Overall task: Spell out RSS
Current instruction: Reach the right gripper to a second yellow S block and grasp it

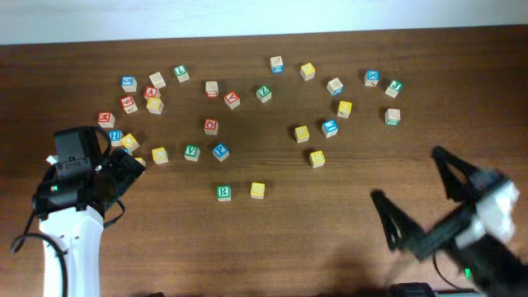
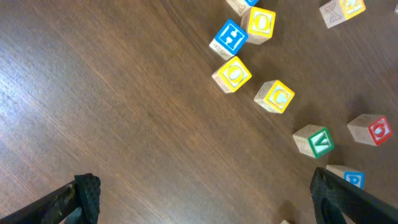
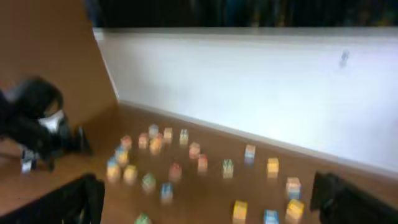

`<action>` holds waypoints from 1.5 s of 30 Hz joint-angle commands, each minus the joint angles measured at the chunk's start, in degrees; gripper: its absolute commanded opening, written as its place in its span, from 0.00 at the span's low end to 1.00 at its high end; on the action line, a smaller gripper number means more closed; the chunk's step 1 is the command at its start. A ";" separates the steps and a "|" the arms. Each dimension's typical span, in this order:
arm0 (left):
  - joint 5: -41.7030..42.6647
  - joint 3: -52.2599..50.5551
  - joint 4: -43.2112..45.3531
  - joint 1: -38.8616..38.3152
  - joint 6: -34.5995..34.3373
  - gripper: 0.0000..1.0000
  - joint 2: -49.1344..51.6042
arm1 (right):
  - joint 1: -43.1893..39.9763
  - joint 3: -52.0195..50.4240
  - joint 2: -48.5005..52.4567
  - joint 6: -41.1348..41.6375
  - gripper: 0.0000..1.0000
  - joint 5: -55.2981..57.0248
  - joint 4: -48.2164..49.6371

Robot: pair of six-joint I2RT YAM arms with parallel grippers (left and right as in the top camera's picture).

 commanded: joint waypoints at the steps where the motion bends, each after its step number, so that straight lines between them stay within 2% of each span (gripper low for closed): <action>1: -0.04 0.46 0.04 0.24 0.46 0.99 -0.55 | 0.28 7.72 15.65 -2.84 0.98 0.76 -9.60; 4: -0.04 0.46 0.04 0.24 0.46 0.99 -0.55 | 0.28 14.99 32.06 -2.97 0.98 2.99 -22.60; 6: -0.04 0.46 0.04 0.24 0.46 0.99 -0.55 | 0.28 15.82 40.72 -2.91 0.98 1.42 -26.45; 8: -0.04 0.46 0.04 0.24 0.46 0.99 -0.55 | 0.28 15.82 51.25 -2.97 0.98 -13.11 -27.87; 9: -0.04 0.46 0.04 0.24 0.46 0.99 -0.55 | 0.48 15.82 55.82 -2.99 0.93 -15.47 -27.91; 11: -0.04 0.46 0.04 0.24 0.46 0.99 -0.55 | 3.32 15.82 61.51 -3.28 0.94 -5.31 -28.04; 12: -0.02 0.46 0.04 0.24 0.46 0.99 -0.55 | 5.99 15.82 64.00 1.40 0.99 4.98 -27.91; 13: -0.04 0.46 0.07 0.24 0.46 0.99 -0.55 | 9.68 15.82 66.55 9.22 0.98 18.84 -27.19; 14: -0.04 0.46 0.04 0.24 0.46 0.99 -0.55 | 12.50 15.82 68.30 13.40 0.98 27.47 -26.69; 16: -0.04 0.46 0.04 0.24 0.46 0.99 -0.55 | 17.49 15.82 71.43 16.20 0.98 36.52 -22.29; 18: -0.02 0.46 0.04 0.24 0.46 0.99 -0.55 | 19.82 15.82 72.26 13.35 0.98 36.48 -17.25; 22: -0.04 0.46 0.04 0.24 0.46 0.99 -0.55 | 20.20 15.41 74.34 13.14 0.98 34.49 -13.99; 25: -0.04 0.46 0.04 0.24 0.46 0.99 -0.55 | 20.20 15.32 78.66 9.73 0.92 33.44 -13.55; 26: -0.02 0.46 0.04 0.24 0.46 0.99 -0.55 | 20.20 15.32 79.78 8.96 0.84 32.48 -13.42; 27: -0.04 0.46 0.04 0.24 0.46 0.99 -0.55 | 20.20 15.32 81.11 9.05 0.80 31.69 -13.14; 31: -0.04 0.46 0.04 0.24 0.46 0.99 -0.55 | 20.20 15.32 84.76 4.52 0.80 29.57 -10.64; 34: -0.04 0.46 0.04 0.24 0.46 0.99 -0.55 | 20.17 15.32 85.85 4.52 0.70 29.62 -8.59; 36: -0.04 0.46 0.07 0.24 0.46 0.99 -0.55 | 20.20 15.28 86.07 4.55 0.68 30.47 -7.82; 38: -0.04 0.46 0.04 0.24 0.46 0.99 -0.55 | 20.17 15.28 86.07 4.55 0.56 30.45 -7.87; 44: -0.02 0.46 0.04 0.24 0.46 0.99 -0.55 | 20.20 13.99 86.07 4.57 0.56 29.83 -7.85; 45: -0.02 0.46 0.04 0.24 0.46 0.99 -0.55 | 20.20 13.99 86.07 4.57 0.52 29.33 -7.85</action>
